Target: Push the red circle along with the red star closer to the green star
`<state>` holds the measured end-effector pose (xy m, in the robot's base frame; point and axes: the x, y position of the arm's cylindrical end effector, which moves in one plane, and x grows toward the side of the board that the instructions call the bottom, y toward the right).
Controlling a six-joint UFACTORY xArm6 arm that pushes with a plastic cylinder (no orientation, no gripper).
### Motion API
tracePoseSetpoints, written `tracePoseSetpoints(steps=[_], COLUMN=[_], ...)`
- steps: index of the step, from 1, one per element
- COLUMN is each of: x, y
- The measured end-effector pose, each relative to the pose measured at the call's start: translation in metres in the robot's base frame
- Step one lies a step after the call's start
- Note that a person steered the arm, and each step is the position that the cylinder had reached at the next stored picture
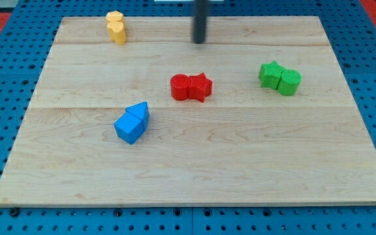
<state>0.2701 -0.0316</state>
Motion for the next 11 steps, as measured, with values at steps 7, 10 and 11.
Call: tracePoseSetpoints(steps=[7,10,11], x=[0.136,0.131,0.117], y=[0.032,0.056,0.034])
